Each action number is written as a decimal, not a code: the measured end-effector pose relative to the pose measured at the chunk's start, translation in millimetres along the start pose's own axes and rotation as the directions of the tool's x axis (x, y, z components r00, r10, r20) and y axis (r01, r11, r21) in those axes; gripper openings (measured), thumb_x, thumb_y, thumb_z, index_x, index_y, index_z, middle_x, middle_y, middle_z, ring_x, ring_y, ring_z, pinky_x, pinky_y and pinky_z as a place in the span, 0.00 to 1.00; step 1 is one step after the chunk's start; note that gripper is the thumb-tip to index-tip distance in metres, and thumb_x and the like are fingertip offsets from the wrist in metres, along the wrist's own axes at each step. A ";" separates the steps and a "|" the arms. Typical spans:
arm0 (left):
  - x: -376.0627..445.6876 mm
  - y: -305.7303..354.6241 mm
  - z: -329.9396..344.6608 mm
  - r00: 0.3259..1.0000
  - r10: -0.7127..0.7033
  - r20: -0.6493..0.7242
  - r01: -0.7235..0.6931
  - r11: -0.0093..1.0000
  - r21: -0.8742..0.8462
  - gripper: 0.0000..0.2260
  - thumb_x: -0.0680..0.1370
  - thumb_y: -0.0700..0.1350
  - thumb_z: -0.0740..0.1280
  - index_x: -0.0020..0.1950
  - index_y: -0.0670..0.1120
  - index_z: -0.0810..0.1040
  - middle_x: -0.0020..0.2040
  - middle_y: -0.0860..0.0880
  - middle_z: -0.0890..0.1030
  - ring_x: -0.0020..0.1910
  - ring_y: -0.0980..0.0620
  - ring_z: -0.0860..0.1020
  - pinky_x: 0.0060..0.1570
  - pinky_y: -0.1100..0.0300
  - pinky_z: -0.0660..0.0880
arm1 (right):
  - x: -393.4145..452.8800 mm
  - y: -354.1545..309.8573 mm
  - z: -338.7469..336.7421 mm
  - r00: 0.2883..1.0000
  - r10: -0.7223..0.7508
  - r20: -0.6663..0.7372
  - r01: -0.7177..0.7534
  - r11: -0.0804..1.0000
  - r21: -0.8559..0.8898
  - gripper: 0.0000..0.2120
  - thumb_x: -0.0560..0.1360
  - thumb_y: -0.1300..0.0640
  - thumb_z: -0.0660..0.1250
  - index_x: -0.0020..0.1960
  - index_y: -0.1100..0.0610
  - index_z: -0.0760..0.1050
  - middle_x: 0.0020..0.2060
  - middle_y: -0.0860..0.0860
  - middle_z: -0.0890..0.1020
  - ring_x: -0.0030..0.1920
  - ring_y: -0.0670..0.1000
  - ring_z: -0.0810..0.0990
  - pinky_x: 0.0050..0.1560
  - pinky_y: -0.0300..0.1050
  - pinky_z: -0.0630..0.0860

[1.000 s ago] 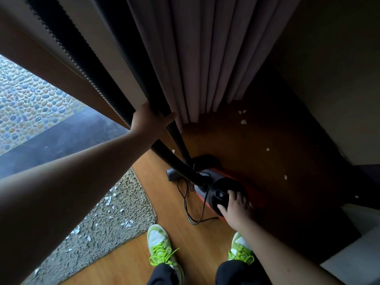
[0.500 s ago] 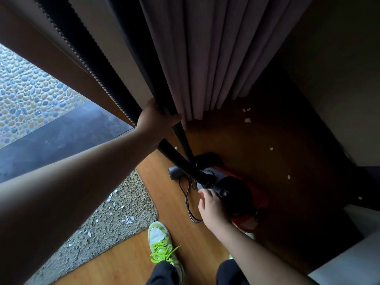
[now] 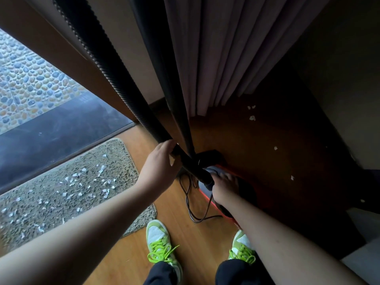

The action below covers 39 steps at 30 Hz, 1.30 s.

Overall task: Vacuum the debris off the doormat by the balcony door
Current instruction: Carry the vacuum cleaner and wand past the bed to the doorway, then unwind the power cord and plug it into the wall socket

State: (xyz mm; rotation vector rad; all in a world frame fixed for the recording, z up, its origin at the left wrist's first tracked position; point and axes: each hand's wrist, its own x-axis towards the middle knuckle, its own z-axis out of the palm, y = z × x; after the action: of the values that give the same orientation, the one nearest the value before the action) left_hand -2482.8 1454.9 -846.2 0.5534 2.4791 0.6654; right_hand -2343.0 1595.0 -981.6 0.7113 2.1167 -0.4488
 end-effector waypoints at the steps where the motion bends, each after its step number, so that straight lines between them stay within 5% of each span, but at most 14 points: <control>1: -4.4 -4.3 5.0 0.999 0.005 0.041 -0.006 0.999 0.033 0.20 0.78 0.44 0.67 0.70 0.46 0.72 0.63 0.48 0.78 0.60 0.48 0.77 0.57 0.58 0.72 | 4.8 0.3 -1.4 0.999 0.002 0.050 -0.001 0.999 -0.032 0.34 0.77 0.59 0.60 0.78 0.46 0.49 0.76 0.51 0.57 0.76 0.56 0.50 0.76 0.58 0.46; 5: -20.2 -16.5 22.7 0.971 0.081 0.225 -0.100 0.992 0.072 0.19 0.78 0.43 0.66 0.70 0.50 0.73 0.64 0.51 0.78 0.60 0.52 0.78 0.59 0.60 0.73 | 14.0 -2.4 -11.1 0.995 0.007 0.101 -0.004 1.000 -0.027 0.30 0.78 0.59 0.57 0.77 0.47 0.54 0.75 0.49 0.60 0.75 0.56 0.54 0.75 0.59 0.49; 8: -27.5 -21.1 33.1 0.958 0.074 0.277 -0.092 0.994 0.054 0.18 0.78 0.44 0.65 0.68 0.50 0.75 0.64 0.52 0.78 0.61 0.52 0.77 0.59 0.61 0.71 | 13.6 -3.1 -14.9 0.990 0.050 0.133 -0.082 0.965 0.248 0.19 0.78 0.53 0.59 0.68 0.48 0.69 0.69 0.51 0.69 0.70 0.57 0.66 0.72 0.56 0.61; 10: -31.1 -20.6 39.7 0.953 0.045 0.301 -0.065 0.996 0.056 0.16 0.79 0.45 0.65 0.66 0.50 0.76 0.62 0.52 0.79 0.60 0.52 0.77 0.58 0.62 0.71 | 10.1 -3.8 -14.5 0.994 0.014 0.111 -0.061 0.904 0.423 0.15 0.79 0.52 0.58 0.63 0.53 0.74 0.64 0.54 0.75 0.61 0.57 0.74 0.61 0.49 0.72; 13: -35.6 -20.2 50.2 0.934 -0.042 0.356 0.026 0.999 0.047 0.10 0.79 0.44 0.65 0.59 0.46 0.80 0.54 0.49 0.82 0.55 0.49 0.80 0.54 0.59 0.74 | 9.5 -2.9 -11.2 0.995 -0.029 0.091 -0.007 0.928 0.372 0.13 0.81 0.59 0.54 0.63 0.57 0.71 0.55 0.55 0.76 0.52 0.55 0.74 0.46 0.41 0.70; 16: -41.6 -21.2 65.3 0.892 -0.132 0.433 0.113 0.991 0.070 0.10 0.78 0.44 0.63 0.57 0.47 0.80 0.51 0.48 0.83 0.53 0.47 0.80 0.48 0.61 0.73 | 3.3 -1.4 -15.6 0.992 -0.060 0.109 0.023 0.949 0.315 0.15 0.80 0.61 0.56 0.66 0.54 0.69 0.56 0.56 0.72 0.55 0.54 0.71 0.59 0.47 0.70; 19: -47.9 -21.4 78.2 0.869 -0.167 0.466 0.150 0.986 0.074 0.11 0.78 0.44 0.62 0.59 0.49 0.79 0.52 0.49 0.82 0.54 0.49 0.79 0.44 0.65 0.67 | -2.7 -3.6 -19.7 0.991 -0.015 0.131 -0.009 0.984 0.180 0.27 0.80 0.57 0.59 0.76 0.45 0.56 0.73 0.53 0.64 0.74 0.57 0.58 0.75 0.55 0.52; 25: -46.5 -20.9 86.0 0.882 -0.179 0.435 0.173 0.983 0.053 0.12 0.79 0.43 0.62 0.59 0.50 0.80 0.54 0.50 0.83 0.54 0.50 0.79 0.44 0.66 0.65 | 5.7 -12.6 -26.3 0.985 0.011 0.171 -0.016 0.999 0.028 0.30 0.78 0.57 0.62 0.77 0.49 0.54 0.74 0.53 0.60 0.75 0.58 0.54 0.76 0.59 0.49; 30: -46.6 -16.6 93.6 0.878 -0.178 0.444 0.185 0.982 0.029 0.12 0.80 0.43 0.61 0.61 0.48 0.79 0.57 0.50 0.82 0.57 0.51 0.78 0.46 0.67 0.65 | 5.8 -15.6 -32.6 0.968 -0.015 0.250 -0.062 0.953 0.298 0.19 0.79 0.62 0.56 0.69 0.62 0.68 0.63 0.61 0.74 0.63 0.59 0.75 0.56 0.48 0.72; 32: -49.3 -16.0 94.8 0.868 -0.200 0.455 0.219 0.976 0.010 0.12 0.80 0.44 0.61 0.60 0.49 0.80 0.56 0.51 0.82 0.56 0.52 0.78 0.46 0.67 0.66 | 4.2 -14.4 -30.3 0.950 0.037 0.311 -0.172 0.892 0.418 0.19 0.80 0.61 0.54 0.71 0.60 0.66 0.61 0.58 0.75 0.58 0.56 0.77 0.48 0.43 0.72; 35: -51.7 -21.2 98.4 0.844 -0.265 0.467 0.330 0.942 -0.064 0.11 0.81 0.47 0.61 0.58 0.50 0.81 0.53 0.51 0.82 0.54 0.52 0.79 0.48 0.63 0.70 | 1.1 -15.2 -23.0 0.959 0.061 0.275 -0.246 0.658 0.712 0.19 0.79 0.63 0.56 0.70 0.59 0.70 0.61 0.59 0.77 0.48 0.52 0.76 0.38 0.40 0.70; 37: -54.3 -26.4 100.5 0.821 -0.322 0.471 0.426 0.895 -0.130 0.09 0.80 0.48 0.61 0.55 0.52 0.81 0.51 0.51 0.83 0.53 0.51 0.80 0.53 0.57 0.75 | -7.8 -15.9 -17.5 0.973 0.044 0.227 -0.218 0.504 0.836 0.19 0.78 0.67 0.57 0.68 0.59 0.72 0.58 0.57 0.78 0.51 0.52 0.76 0.40 0.39 0.71; 39: -57.8 -30.1 101.9 0.801 -0.358 0.479 0.493 0.849 -0.190 0.09 0.80 0.48 0.61 0.52 0.52 0.81 0.49 0.51 0.84 0.51 0.50 0.81 0.55 0.53 0.77 | -20.9 -18.3 -14.4 0.980 0.004 0.198 -0.194 0.222 0.955 0.15 0.79 0.69 0.58 0.64 0.63 0.73 0.51 0.54 0.79 0.52 0.51 0.76 0.47 0.39 0.71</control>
State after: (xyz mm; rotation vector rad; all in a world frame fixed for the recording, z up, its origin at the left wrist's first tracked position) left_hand -2387.1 1437.2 -918.0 -0.0061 1.9320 0.6410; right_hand -2353.0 1581.6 -955.1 1.4353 1.3662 -1.8132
